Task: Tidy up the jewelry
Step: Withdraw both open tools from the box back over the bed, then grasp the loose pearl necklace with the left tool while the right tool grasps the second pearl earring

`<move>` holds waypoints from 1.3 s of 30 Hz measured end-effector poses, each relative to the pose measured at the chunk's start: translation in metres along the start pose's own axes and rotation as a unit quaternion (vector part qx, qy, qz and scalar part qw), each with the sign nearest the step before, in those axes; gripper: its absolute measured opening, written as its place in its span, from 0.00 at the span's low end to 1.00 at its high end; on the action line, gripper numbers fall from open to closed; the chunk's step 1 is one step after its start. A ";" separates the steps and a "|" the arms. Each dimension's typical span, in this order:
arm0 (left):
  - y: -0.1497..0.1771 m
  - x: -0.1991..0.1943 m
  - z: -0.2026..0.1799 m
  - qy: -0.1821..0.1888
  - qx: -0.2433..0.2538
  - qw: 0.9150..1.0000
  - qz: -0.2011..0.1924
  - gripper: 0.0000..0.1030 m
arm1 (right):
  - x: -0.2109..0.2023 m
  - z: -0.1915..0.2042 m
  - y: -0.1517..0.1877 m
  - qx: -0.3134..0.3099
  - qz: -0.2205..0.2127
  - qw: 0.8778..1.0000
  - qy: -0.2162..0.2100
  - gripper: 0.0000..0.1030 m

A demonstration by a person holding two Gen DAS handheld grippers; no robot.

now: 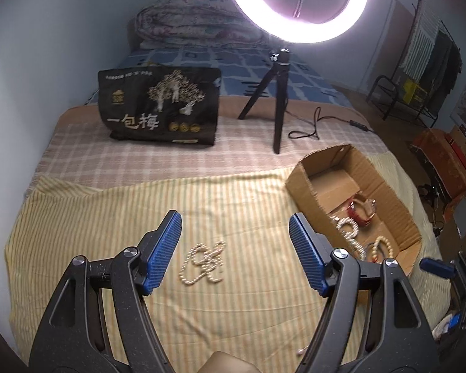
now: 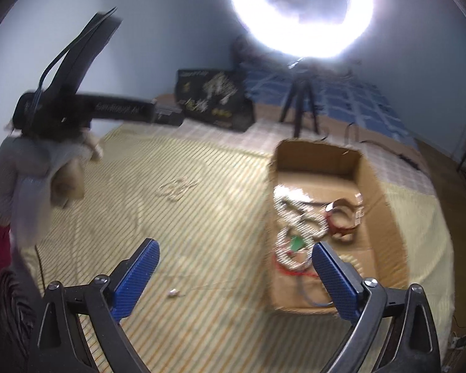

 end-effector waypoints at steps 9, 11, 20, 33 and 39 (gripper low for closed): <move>0.036 0.026 0.017 -0.010 0.010 0.998 0.061 0.72 | 0.030 0.030 0.046 -0.039 0.079 0.996 -0.027 0.76; 0.042 0.031 0.021 -0.010 0.005 0.997 0.071 0.72 | 0.038 0.035 0.056 -0.051 0.095 0.994 -0.034 0.70; 0.057 0.053 0.035 0.036 -0.050 0.994 0.091 0.72 | 0.077 0.041 0.086 -0.044 0.167 0.983 -0.061 0.43; 0.062 0.077 0.038 0.057 -0.074 0.991 0.100 0.72 | 0.096 0.038 0.085 -0.021 0.179 0.982 -0.049 0.34; 0.062 0.090 0.032 0.058 -0.071 0.990 0.110 0.70 | 0.100 0.042 0.087 -0.035 0.173 0.984 -0.033 0.32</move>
Point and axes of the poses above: each gripper's, at about its wrist camera, not at the fingertips, and x roughly the way its jaws point, z to its left, y to its underside, the point moved 5 cm from there along x, roughly the way its jaws point, and after that the axes turned 14 degrees about x, right-handed, at the moved point
